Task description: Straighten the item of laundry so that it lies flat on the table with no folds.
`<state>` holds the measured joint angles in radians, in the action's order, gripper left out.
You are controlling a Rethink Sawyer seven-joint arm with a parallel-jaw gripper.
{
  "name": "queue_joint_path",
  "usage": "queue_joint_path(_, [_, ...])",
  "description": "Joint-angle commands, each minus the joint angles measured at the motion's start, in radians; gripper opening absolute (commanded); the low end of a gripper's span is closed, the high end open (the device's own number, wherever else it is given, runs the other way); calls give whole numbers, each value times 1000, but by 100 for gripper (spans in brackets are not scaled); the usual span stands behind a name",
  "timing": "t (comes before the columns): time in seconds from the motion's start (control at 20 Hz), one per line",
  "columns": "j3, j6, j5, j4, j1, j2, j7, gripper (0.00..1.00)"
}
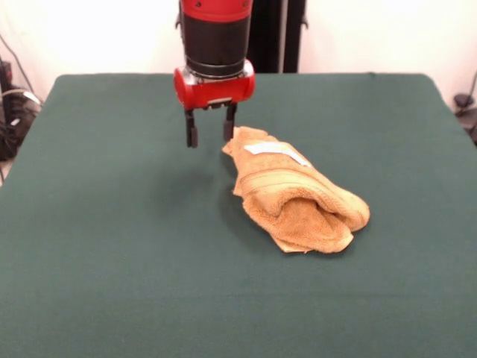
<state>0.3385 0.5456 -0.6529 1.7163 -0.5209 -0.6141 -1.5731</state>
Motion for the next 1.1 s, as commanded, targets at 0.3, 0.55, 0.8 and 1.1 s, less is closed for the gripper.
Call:
queue_joint_path(0.3, [97,93,-90,11,20,81,199,100])
queue_joint_path(0.55, [110,65,-99,7,9,100,187,100])
queue_joint_path(0.8, [120,48,-106,1,1,116,182,100])
queue_joint_path(1.1, [108,16,-134,19,-12,126,170,100])
